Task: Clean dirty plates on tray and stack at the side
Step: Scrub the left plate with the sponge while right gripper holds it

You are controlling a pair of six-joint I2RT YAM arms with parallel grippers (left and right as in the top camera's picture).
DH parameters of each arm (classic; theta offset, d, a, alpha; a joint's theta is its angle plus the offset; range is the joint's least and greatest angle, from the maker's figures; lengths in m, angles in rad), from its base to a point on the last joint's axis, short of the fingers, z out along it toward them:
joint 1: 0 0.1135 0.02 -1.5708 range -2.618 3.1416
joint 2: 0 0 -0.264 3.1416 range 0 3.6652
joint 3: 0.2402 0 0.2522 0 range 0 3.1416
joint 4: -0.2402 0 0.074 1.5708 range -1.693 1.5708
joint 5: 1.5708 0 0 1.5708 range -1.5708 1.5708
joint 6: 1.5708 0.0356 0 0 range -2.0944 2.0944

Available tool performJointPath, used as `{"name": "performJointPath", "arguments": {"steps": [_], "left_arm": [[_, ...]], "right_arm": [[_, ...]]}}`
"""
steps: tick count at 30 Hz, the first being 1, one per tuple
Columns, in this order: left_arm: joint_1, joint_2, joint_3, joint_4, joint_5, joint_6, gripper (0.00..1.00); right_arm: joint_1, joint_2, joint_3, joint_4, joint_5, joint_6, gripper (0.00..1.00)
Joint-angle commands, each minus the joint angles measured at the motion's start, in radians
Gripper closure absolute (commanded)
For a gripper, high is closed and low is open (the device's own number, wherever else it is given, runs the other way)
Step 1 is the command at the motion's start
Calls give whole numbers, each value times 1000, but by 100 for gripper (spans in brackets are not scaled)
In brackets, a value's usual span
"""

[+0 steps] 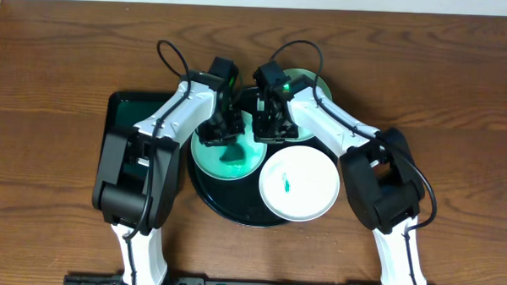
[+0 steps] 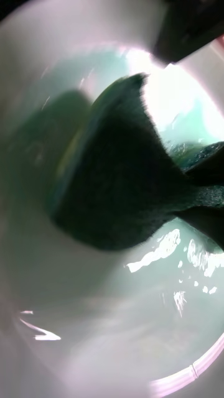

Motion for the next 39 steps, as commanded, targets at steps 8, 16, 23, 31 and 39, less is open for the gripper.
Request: {"name": "performJointPath", "arguments": {"steps": [8,16,23,31,39], "left_arm": [[10,35,-14,-158,-139,85,92],[-31,35,-14,-159,325,552,93],[-1,35,-14,11,121,341,93],[18,34,-14,3,-457,-94,93],[-12,34,-14,-60,-364,-121,93]], "right_arm": [[-1,33,-14,-2,14,-1,99],[-2,33,-14,-2,14,0,99],[-3,33,-14,-2,14,0,99],[-3,33,-14,-1,14,0,99],[-2,33,-14,1,14,0,99]]}}
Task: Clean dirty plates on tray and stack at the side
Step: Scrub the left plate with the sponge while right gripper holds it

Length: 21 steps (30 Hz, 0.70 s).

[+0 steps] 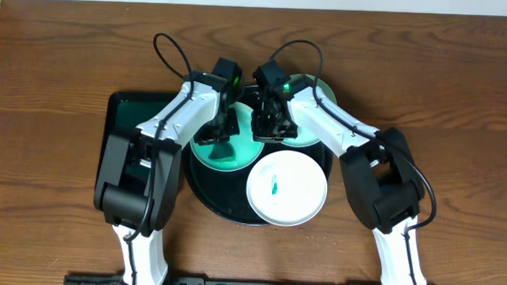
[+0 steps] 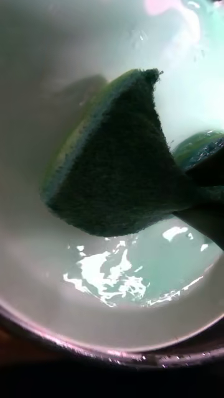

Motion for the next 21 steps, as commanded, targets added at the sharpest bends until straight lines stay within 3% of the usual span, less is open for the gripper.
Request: {"name": "performJointPath", "arguments": {"steps": [1,7,10,14,18,21], "left_arm": [[10,39,-19,-31,-74,-24,93],[-28,39,-19,1,408,245,92],[-34,39,-19,36,503,291,93],[-24,39,-19,101,429,218,93],[3,39,-16,129,194,51,93],[38,39,11,53,5,-39,93]], "right_arm": [[0,30,-14,-11,29,-8,99],[0,30,-14,-12,29,-8,99],[-1,30,-14,-12,29,-8,99],[-1,30,-14,-13,29,-8,99],[0,30,-14,-13,29,-8,99],[0,30,-14,-13,29,-8,99]]}}
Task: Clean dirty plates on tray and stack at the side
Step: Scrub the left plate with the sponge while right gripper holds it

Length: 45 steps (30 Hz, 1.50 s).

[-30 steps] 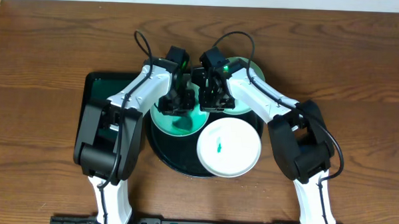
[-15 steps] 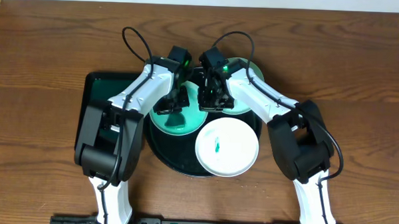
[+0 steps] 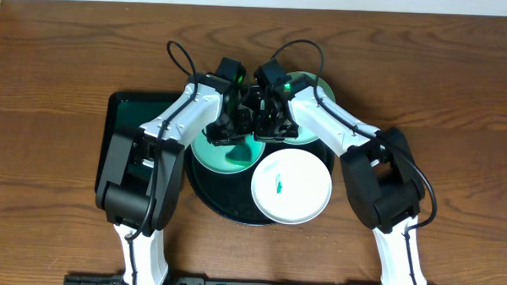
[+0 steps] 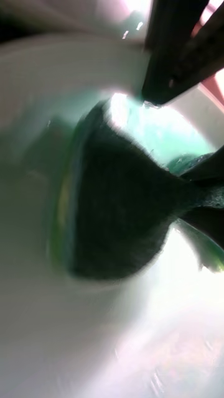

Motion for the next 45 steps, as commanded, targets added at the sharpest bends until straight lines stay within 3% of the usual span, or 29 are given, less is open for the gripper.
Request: {"name": "performJointPath", "arguments": {"steps": [1,5,12,19,22,31,37,45], "left_arm": [[52,33,26,-61,-319,-154,93],[55,33,50,-162,-376,-177,93],[-8,33,48,-282,-332,-175,93],[-50,33,48,-200,8,43,93],[-47,33,48,-158,36,42,93],[21,34,48,25,-236,8,93],[35,34,48,-6,-425,-33,93],[35,18,50,-106,-422,-37,92]], "right_arm": [[2,30,-14,-11,29,-8,99],[2,30,-14,-8,29,-8,99],[2,30,-14,-8,29,-8,99],[2,30,-14,-8,29,-8,99],[2,30,-14,-9,28,-8,99],[2,30,-14,-10,29,-8,99],[2,30,-14,-10,29,-8,99],[2,30,-14,-8,29,-8,99]]}}
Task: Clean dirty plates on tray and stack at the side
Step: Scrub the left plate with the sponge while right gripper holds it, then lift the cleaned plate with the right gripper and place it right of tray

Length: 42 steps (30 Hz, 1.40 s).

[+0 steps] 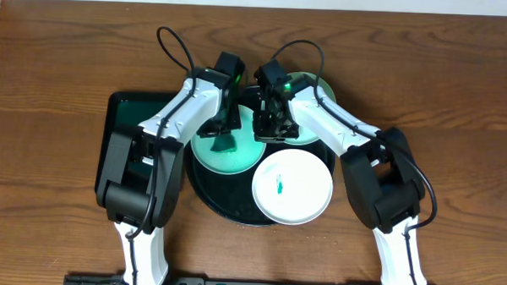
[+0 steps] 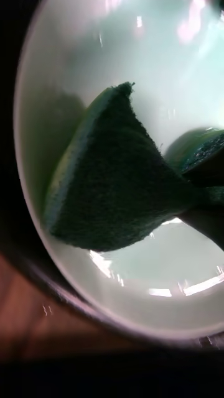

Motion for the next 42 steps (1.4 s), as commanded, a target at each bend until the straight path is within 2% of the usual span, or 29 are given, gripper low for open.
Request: {"name": "performJointPath", "arguments": {"steps": [1,10,19,24,30,38,42], "left_arm": [[26,-1,0,-58,-113,-5,93],[27,-68,2,-108,-108,-4,93],[54,-280,69,-140,42,22,93],[163,-431,80,-196,13,75,93],[362,-468,69,-244,-3,79,93],[440,-467,44,-243,-3,78,93],[440,-466,44,-240,-3,79,93]], "right_arm": [[3,29,-14,-2,27,-5,99],[3,29,-14,-2,27,-5,99],[4,29,-14,-2,27,-15,99],[6,29,-13,3,1,-40,99],[11,-13,24,-5,-35,-128,99],[72,-132,66,-67,227,-180,99],[170,-190,66,-97,539,-183,99]]}}
